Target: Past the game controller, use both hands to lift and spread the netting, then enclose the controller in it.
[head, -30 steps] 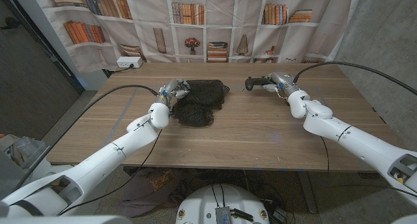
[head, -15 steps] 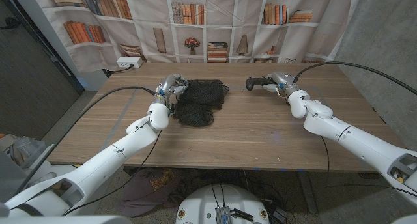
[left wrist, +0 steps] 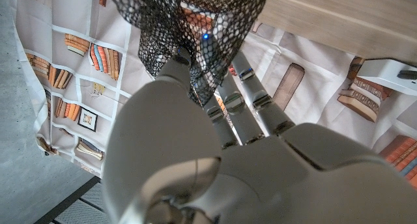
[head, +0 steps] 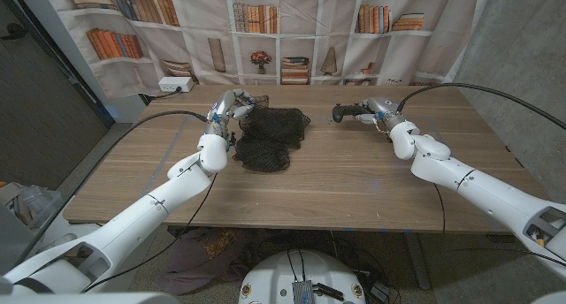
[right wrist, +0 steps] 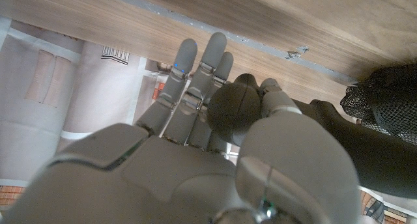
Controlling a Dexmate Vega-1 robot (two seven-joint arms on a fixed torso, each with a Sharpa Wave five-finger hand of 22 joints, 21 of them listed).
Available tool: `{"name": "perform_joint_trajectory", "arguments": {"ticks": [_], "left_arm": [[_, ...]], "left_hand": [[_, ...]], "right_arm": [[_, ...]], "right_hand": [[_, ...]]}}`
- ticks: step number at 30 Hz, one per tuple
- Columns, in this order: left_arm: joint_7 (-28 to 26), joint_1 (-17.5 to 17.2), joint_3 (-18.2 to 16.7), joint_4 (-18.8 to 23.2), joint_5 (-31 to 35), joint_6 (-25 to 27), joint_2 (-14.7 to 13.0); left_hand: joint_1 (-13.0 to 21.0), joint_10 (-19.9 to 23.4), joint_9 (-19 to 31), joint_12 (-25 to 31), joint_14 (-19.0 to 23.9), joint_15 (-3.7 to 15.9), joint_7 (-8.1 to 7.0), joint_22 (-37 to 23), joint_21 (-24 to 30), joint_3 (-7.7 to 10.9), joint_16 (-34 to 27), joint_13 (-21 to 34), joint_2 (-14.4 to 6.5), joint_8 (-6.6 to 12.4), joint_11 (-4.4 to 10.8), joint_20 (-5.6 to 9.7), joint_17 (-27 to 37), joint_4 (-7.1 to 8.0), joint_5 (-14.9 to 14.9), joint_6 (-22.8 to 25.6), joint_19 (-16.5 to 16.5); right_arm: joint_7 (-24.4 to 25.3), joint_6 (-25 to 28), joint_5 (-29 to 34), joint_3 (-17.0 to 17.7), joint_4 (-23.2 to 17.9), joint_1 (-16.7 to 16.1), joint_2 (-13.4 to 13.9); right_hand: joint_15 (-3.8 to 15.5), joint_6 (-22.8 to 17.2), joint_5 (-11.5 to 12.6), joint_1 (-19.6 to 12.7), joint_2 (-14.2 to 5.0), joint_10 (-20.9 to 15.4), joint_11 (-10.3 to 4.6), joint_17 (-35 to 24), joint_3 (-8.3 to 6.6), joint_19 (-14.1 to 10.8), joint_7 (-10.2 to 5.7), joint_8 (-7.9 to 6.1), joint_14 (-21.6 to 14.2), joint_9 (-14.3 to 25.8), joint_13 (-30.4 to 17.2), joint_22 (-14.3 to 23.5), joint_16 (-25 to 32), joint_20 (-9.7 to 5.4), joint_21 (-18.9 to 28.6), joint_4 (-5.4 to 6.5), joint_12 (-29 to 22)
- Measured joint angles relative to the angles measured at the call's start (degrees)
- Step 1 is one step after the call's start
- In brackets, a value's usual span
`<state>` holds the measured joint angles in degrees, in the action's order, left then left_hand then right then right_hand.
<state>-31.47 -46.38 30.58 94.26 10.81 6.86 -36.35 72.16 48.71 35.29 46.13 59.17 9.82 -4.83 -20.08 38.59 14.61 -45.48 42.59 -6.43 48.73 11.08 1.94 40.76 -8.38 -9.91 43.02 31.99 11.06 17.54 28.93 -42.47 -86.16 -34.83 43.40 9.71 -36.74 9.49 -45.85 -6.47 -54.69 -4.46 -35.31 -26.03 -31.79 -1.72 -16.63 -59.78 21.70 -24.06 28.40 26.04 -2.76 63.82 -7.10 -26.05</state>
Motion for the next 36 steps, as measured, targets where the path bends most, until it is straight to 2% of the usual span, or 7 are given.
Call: {"name": "perform_joint_trajectory", "arguments": {"ticks": [15, 16, 21, 24, 29, 30, 36], "left_arm": [[0.8, 0.9, -0.7, -0.6, 0.1, -1.8, 0.1], [0.9, 2.2, -0.8, -2.0, 0.1, -1.9, 0.5], [1.5, 2.3, -0.8, -2.2, -0.3, -2.8, 0.5], [1.8, 4.7, -0.9, -4.9, -0.5, -3.7, 1.2], [1.8, 5.3, -0.8, -5.7, -0.6, -5.0, 1.6], [1.8, 7.3, -0.1, -8.0, -0.6, -5.4, 2.8], [1.8, 7.3, -0.1, -8.0, -0.5, -7.0, 2.8]], "left_hand": [[0.0, 0.0, -0.9, -0.1, 0.1, -0.09, 0.0, 0.0, 1.1, -0.16, 1.4, 0.0, 0.0, 0.3, 0.0, -0.14, 0.8, 0.16, 0.0, 0.0, -0.9], [0.0, 0.0, -1.0, -0.1, 0.1, -0.1, 0.0, 0.0, 1.4, -0.26, 1.4, 0.0, 0.0, 0.3, 0.0, -0.21, 0.9, 0.26, 0.0, 0.0, -1.0], [0.0, 0.0, -1.2, -0.2, 0.4, 0.21, 0.05, -0.1, 1.9, -0.47, 2.1, 0.0, 0.0, 0.3, 0.0, -0.21, 1.3, 0.47, 0.0, -0.1, -1.0], [0.0, 0.0, -1.3, -0.2, 0.4, 0.21, 0.21, -0.3, 2.0, -0.62, 2.5, 0.1, 0.0, 0.3, 0.0, -0.1, 1.3, 0.33, 0.0, -0.5, -1.5], [0.0, -0.2, -1.3, -0.3, 0.4, 0.2, 0.33, -0.3, 2.4, -0.77, 3.3, 0.5, 0.0, 0.78, 0.23, -0.22, 1.6, 0.48, 0.0, -0.8, -2.1], [0.0, -0.2, -1.3, -0.3, 0.4, 0.2, 0.24, -0.3, 2.7, -0.77, 3.3, 0.5, 0.0, 0.87, 0.23, -0.23, 1.7, 0.48, 0.0, -1.1, -2.3], [0.0, -0.2, -1.6, -0.7, 0.4, 0.2, 0.25, -0.2, 3.4, -0.93, 4.0, 0.6, 0.0, 1.3, 0.23, -0.31, 2.1, 0.31, 0.0, -1.3, -2.4]], "right_arm": [[0.6, -0.4, 0.0, 0.5, -2.0, -0.6, 0.7], [0.7, -0.5, 0.2, 0.6, -2.4, -0.7, 0.9], [0.7, -0.5, 0.2, 1.2, -4.3, -1.4, 1.6], [0.4, -0.3, 0.6, 1.6, -5.7, -1.9, 2.1], [0.4, -0.4, 0.6, 2.3, -7.5, -2.7, 2.8], [0.1, -0.4, 0.8, 2.4, -7.9, -2.8, 2.9], [0.1, -0.4, 0.8, 3.3, -10.2, -3.8, 3.6]], "right_hand": [[0.0, -0.2, 0.0, 0.0, 0.0, 0.0, 0.0, 0.0, -0.17, 0.2, 0.2, 0.16, 0.0, 0.0, 0.0, -0.5, -0.2, -0.22, 0.4, -0.17, 0.2], [-0.01, -0.3, 0.0, 0.0, 0.0, 0.0, 0.0, 0.0, -0.17, 0.2, 0.29, 0.16, 0.0, 0.0, 0.0, -0.5, -0.2, -0.22, 0.4, -0.17, 0.2], [0.32, -0.6, 0.1, 0.0, 0.0, 0.0, 0.0, -0.4, -0.4, 0.7, 0.26, 0.33, -0.3, 0.3, -0.2, -0.8, -0.2, -0.2, 0.4, -0.4, 0.4], [0.32, -0.6, 0.1, 0.0, 0.0, 0.0, 0.0, -0.4, -0.48, 0.7, 0.25, 0.37, -0.3, 0.2, -0.1, -1.0, -0.2, -0.11, 0.5, -0.48, 0.5], [0.32, -0.6, 0.3, 0.0, 0.0, 0.0, -0.01, -0.4, -0.8, 1.0, 0.23, 0.49, -0.3, 0.2, 0.3, -1.2, -0.2, -0.27, 0.7, -0.8, 0.8], [0.32, -0.6, 0.3, 0.0, 0.0, 0.0, 0.0, -0.4, -0.88, 1.2, 0.22, 0.49, -0.3, 0.2, 0.4, -1.3, -0.2, -0.1, 0.7, -0.88, 1.1], [0.09, -0.6, 0.3, 0.0, 0.0, 0.0, -0.01, -0.4, -0.88, 1.2, 0.2, 0.78, -0.1, 0.4, 0.7, -1.3, -0.2, -0.01, 1.1, -0.88, 1.3]]}}
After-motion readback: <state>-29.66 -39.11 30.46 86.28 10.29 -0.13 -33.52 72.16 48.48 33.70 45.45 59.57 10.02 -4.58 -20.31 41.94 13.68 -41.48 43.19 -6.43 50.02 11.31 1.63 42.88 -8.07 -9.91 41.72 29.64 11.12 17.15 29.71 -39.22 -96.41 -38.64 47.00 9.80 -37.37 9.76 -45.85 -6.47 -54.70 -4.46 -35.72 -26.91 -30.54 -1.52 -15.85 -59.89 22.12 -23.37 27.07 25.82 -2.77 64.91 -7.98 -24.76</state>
